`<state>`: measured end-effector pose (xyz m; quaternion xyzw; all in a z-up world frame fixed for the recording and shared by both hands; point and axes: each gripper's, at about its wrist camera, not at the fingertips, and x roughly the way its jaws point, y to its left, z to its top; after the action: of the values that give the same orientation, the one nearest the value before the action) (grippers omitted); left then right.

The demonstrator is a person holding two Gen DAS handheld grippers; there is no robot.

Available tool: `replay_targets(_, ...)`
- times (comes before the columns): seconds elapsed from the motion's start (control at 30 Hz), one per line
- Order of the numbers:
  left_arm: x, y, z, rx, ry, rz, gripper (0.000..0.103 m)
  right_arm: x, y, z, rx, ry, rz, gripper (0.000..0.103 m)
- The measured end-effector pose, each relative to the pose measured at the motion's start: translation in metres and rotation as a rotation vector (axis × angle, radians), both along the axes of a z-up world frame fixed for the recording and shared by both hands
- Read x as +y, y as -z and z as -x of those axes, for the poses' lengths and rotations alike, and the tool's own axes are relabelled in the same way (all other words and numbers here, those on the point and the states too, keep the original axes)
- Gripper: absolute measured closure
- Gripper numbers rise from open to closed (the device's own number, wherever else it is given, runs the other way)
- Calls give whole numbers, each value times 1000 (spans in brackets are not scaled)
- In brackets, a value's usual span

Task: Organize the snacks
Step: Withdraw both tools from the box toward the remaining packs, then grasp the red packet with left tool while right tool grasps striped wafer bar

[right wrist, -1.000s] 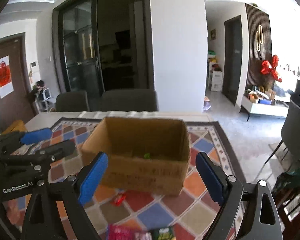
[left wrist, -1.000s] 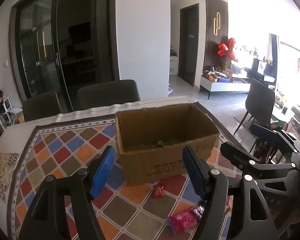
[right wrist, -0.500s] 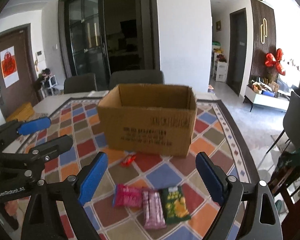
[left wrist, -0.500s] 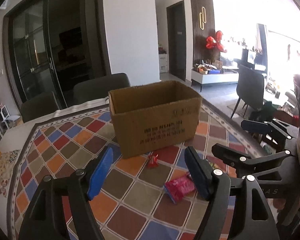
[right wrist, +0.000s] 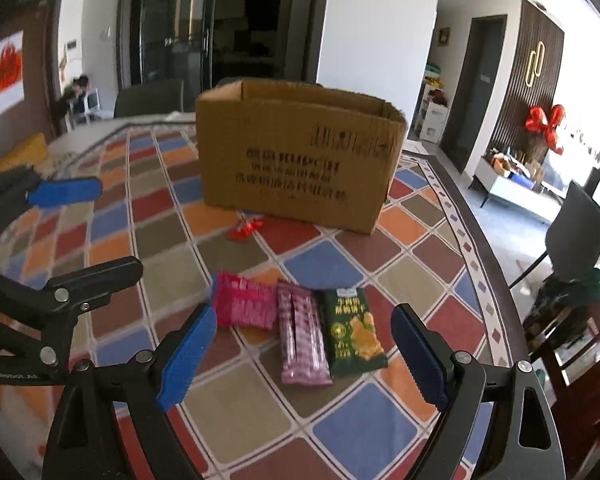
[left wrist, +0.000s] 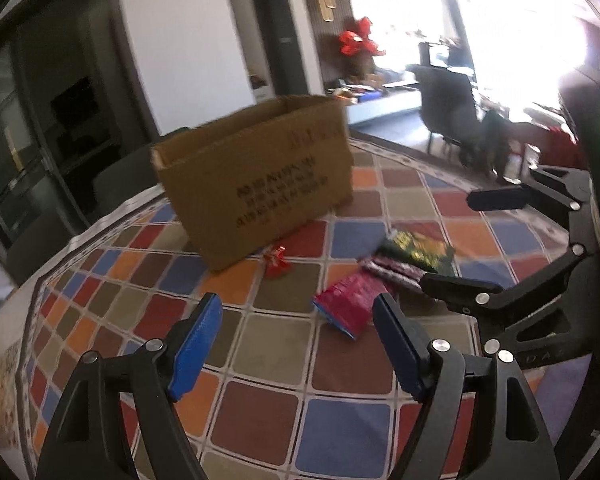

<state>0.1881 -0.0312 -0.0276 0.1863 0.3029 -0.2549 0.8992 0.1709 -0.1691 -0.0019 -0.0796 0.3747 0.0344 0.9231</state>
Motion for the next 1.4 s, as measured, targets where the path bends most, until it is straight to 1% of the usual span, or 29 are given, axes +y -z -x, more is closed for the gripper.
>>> replay_targets(0.13,-5,16,-5,14,79,-27,24,1,17,-2,42,1,-4,20)
replay_targets(0.2,-8,22,-8,20,109,-33,19,-1,24,-6,66,4,-14,24)
replay_targets(0.23,-10,25,-11,30,127,-34,19,-1,28,-8,79,6,-20,25)
replay_targets(0.37,-17,36,-20,51,154,-43,19,-4,40,-16,113,8,-40,30)
replay_targets(0.47,-20,44,-28,71,167,-44,19,-4,46,-22,130,9,-42,32)
replay_targets(0.57,-25,52,-37,98,179,-48,19,-5,54,-28,154,10,-45,38)
replay_targets(0.7,-30,62,-44,127,208,-47,19,-6,59,-33,168,13,-47,40)
replay_targets(0.77,-33,65,-48,133,213,-49,19,-7,61,-34,173,16,-46,42)
replay_targets(0.87,-37,68,-53,140,231,-53,19,-8,64,-37,183,14,-47,48)
replay_targets(0.97,-43,70,-58,145,250,-62,19,-12,66,-41,193,24,-59,49)
replay_targets(1.17,-52,69,-66,158,286,-63,19,-18,67,-43,192,40,-75,57)
replay_targets(1.23,-55,70,-69,176,291,-58,19,-21,66,-45,193,47,-86,60)
replay_targets(1.3,-59,71,-71,182,296,-59,19,-24,67,-46,198,49,-101,65)
replay_targets(1.4,-61,72,-74,201,300,-56,20,-28,68,-48,202,60,-121,65)
